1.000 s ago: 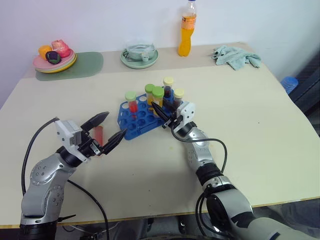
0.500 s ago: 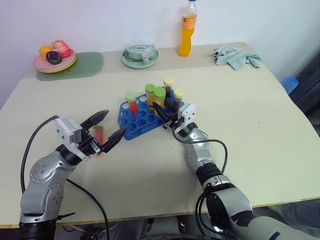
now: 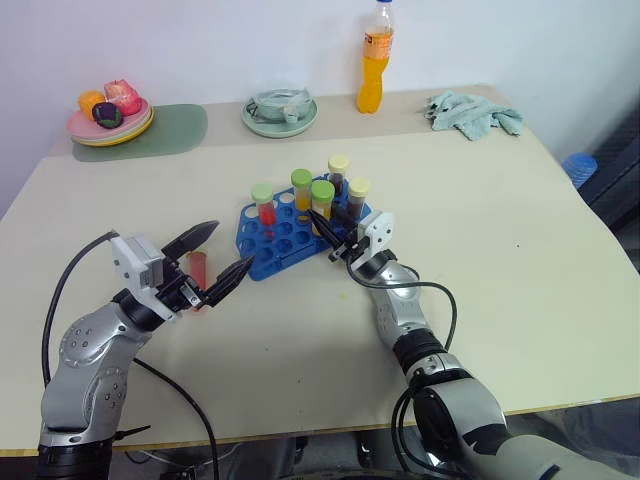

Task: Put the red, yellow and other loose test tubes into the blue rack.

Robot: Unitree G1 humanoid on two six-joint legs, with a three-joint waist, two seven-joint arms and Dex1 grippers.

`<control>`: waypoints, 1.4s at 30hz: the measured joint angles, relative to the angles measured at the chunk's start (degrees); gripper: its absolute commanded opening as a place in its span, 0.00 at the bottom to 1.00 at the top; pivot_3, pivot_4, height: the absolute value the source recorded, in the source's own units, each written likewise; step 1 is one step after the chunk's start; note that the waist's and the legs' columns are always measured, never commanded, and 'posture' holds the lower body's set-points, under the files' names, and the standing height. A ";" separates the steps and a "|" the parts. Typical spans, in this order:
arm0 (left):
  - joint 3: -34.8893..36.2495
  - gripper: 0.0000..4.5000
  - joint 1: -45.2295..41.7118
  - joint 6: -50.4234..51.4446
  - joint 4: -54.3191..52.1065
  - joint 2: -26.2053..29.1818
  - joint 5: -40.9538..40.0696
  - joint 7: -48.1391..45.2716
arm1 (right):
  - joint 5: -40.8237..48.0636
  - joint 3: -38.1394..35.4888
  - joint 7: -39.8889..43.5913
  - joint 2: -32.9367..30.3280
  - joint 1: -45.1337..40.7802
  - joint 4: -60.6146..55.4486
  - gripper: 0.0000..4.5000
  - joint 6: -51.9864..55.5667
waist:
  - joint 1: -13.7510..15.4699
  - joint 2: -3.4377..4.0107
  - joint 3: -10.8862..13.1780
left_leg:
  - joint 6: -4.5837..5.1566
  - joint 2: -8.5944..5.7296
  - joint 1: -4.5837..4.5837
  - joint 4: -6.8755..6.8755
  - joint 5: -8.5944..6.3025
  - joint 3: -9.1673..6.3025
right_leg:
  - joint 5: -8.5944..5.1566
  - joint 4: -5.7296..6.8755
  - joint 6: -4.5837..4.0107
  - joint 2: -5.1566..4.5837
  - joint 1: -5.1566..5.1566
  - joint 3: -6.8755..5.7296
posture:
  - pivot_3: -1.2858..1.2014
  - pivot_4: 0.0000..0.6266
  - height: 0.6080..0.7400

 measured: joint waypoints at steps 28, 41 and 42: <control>8.84 1.00 -2.74 35.74 -11.23 2.16 -13.26 40.30 | 10.20 3.68 15.10 -33.17 20.85 -53.24 0.92 38.50 | 0.53 -0.06 0.03 | 0.04 0.01 -0.07 0.13 -0.14 0.10 | -0.16 0.02 0.23 -0.11 0.25 0.04 | 0.52 0.24 1.00; 9.48 1.00 -34.27 75.04 20.57 8.72 -53.13 92.51 | 12.13 1.74 19.01 -38.43 15.74 -56.49 0.92 41.60 | 1.65 -0.33 0.02 | 0.02 -0.05 -0.08 0.32 -0.11 0.21 | -0.15 0.05 0.31 -0.17 0.29 0.11 | 0.52 0.24 1.00; 6.90 1.00 -34.28 74.27 22.31 10.18 -57.67 96.32 | 12.13 1.70 19.30 -38.53 15.74 -56.44 0.92 41.59 | 1.64 -0.33 0.02 | -0.07 -0.05 -0.08 0.32 -0.07 0.23 | -0.15 0.05 0.31 -0.17 0.28 0.14 | 0.52 0.24 1.00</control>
